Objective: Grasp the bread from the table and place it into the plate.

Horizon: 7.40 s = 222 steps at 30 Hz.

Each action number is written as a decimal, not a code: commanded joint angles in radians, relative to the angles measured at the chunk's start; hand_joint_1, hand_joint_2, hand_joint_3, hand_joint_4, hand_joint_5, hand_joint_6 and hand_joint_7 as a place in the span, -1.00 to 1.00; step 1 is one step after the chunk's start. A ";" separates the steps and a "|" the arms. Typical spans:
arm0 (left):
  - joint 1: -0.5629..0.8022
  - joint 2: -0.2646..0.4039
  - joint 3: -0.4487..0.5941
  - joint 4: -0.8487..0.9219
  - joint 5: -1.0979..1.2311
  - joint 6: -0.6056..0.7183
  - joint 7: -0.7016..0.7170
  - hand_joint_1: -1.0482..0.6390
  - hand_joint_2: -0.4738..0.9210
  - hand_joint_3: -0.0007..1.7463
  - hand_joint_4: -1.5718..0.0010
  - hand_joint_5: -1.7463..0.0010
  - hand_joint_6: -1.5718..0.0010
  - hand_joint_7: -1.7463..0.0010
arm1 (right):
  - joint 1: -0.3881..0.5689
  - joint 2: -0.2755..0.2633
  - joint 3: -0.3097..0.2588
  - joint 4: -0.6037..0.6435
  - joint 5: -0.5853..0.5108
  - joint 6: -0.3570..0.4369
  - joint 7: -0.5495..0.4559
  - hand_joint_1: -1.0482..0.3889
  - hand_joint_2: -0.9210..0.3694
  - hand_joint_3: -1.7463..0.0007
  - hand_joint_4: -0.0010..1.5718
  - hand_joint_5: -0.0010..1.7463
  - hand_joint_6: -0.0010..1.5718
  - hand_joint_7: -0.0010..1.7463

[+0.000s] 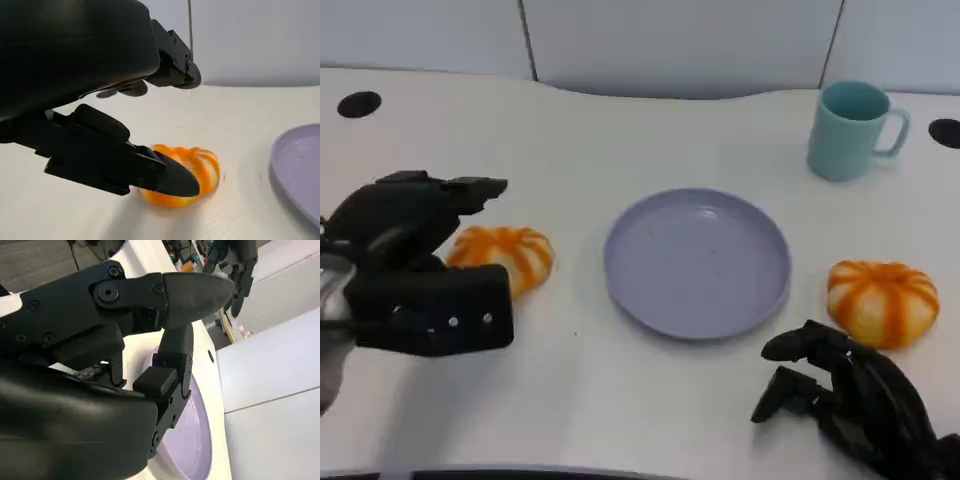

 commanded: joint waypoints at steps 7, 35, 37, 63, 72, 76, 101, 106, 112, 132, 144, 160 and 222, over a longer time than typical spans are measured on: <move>-0.149 -0.040 -0.093 0.272 -0.015 0.033 0.033 -0.67 0.94 -0.99 0.97 0.65 0.74 1.00 | 0.034 -0.015 -0.003 -0.050 0.013 0.046 -0.013 -0.25 -1.00 0.56 -0.03 0.50 -0.05 0.06; -0.437 -0.186 -0.264 0.830 -0.021 0.020 0.138 -0.66 0.82 -1.00 0.98 0.60 0.71 0.98 | 0.084 -0.014 0.018 -0.135 0.001 0.065 -0.038 -0.24 -1.00 0.52 -0.04 0.50 -0.05 0.05; -0.442 -0.194 -0.265 0.851 -0.025 0.023 0.134 -0.64 0.81 -1.00 0.98 0.58 0.71 0.98 | 0.086 -0.014 0.018 -0.140 0.007 0.072 -0.034 -0.23 -1.00 0.52 -0.05 0.51 -0.06 0.06; -0.463 -0.292 -0.352 0.987 0.020 0.081 0.218 -0.64 0.84 -1.00 0.96 0.52 0.70 0.99 | 0.105 -0.030 0.014 -0.145 0.034 0.087 -0.015 -0.23 -1.00 0.52 -0.03 0.46 -0.08 0.06; -0.467 -0.286 -0.379 1.000 0.037 0.046 0.272 -0.56 0.75 -0.99 0.75 -0.12 0.39 0.59 | 0.110 -0.033 0.016 -0.150 0.037 0.081 -0.011 -0.22 -1.00 0.51 -0.04 0.47 -0.09 0.06; -0.466 -0.284 -0.372 1.004 0.031 0.026 0.289 -0.49 0.74 -1.00 0.59 -0.61 0.39 -0.05 | 0.112 -0.034 0.019 -0.146 0.029 0.062 -0.010 -0.23 -1.00 0.49 -0.06 0.48 -0.10 0.07; -0.435 -0.273 -0.332 1.004 0.004 -0.007 0.427 0.10 0.19 0.20 0.33 -0.60 0.37 -0.36 | 0.125 -0.033 0.025 -0.171 0.032 0.079 -0.026 -0.20 -1.00 0.47 -0.06 0.50 -0.09 0.07; -0.434 -0.259 -0.320 0.999 -0.004 -0.031 0.447 0.08 0.29 0.13 0.32 -0.80 0.34 -0.60 | 0.119 -0.029 0.023 -0.164 0.038 0.081 -0.025 -0.19 -1.00 0.48 -0.07 0.51 -0.11 0.09; -0.435 -0.255 -0.314 1.000 -0.005 -0.042 0.449 0.08 0.30 0.13 0.29 -1.00 0.38 -0.94 | 0.120 -0.028 0.024 -0.166 0.038 0.081 -0.024 -0.19 -1.00 0.48 -0.08 0.51 -0.11 0.10; -0.484 -0.206 -0.153 0.933 -0.134 -0.262 0.559 0.13 0.58 -0.36 -0.05 -1.00 0.18 -1.00 | 0.109 -0.027 0.042 -0.169 0.018 0.099 -0.064 -0.27 -1.00 0.55 -0.10 0.56 -0.11 0.11; -0.511 -0.234 -0.193 0.921 -0.097 -0.329 0.566 0.11 0.62 -0.42 -0.08 -1.00 0.17 -1.00 | 0.089 -0.026 0.040 -0.130 0.011 0.084 -0.059 -0.25 -1.00 0.55 -0.08 0.55 -0.09 0.12; -0.575 -0.325 -0.271 0.918 -0.041 -0.355 0.586 0.07 0.54 -0.23 -0.15 -1.00 0.09 -1.00 | 0.072 -0.021 0.050 -0.101 -0.006 0.066 -0.066 -0.23 -1.00 0.53 -0.06 0.51 -0.07 0.09; -0.635 -0.488 -0.470 0.961 0.083 -0.234 0.272 -0.82 1.00 -0.87 1.00 0.17 1.00 0.24 | 0.069 -0.002 0.054 -0.081 0.002 0.060 -0.042 -0.24 -1.00 0.59 0.02 0.40 0.01 -0.02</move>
